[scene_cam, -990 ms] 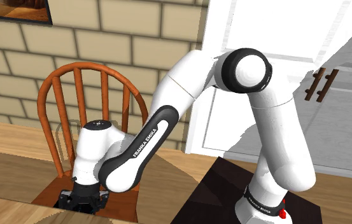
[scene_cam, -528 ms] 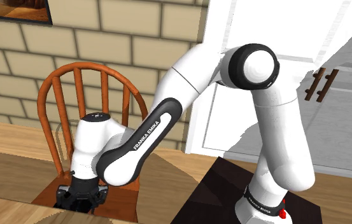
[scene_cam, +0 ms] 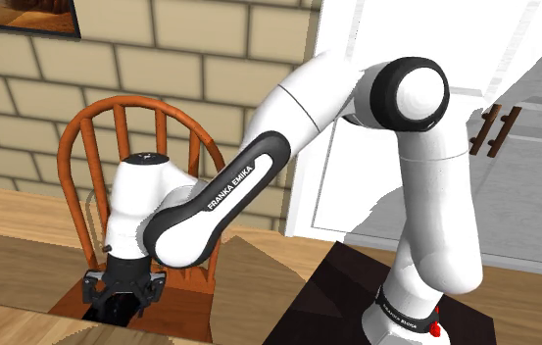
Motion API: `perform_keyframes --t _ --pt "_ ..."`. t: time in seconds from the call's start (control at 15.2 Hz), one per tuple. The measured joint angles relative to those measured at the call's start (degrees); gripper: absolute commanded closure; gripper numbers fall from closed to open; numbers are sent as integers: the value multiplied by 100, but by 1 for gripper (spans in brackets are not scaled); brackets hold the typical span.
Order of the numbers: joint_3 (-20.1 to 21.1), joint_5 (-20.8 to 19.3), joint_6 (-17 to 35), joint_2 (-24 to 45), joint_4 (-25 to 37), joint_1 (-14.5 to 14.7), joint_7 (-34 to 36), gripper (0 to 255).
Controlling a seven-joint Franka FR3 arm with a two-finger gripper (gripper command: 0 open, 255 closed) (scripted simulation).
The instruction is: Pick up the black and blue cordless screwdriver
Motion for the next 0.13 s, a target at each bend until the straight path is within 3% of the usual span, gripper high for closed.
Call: perform_keyframes --t 0.13 --pt "35 45 -107 -69 45 -22 -15 255"
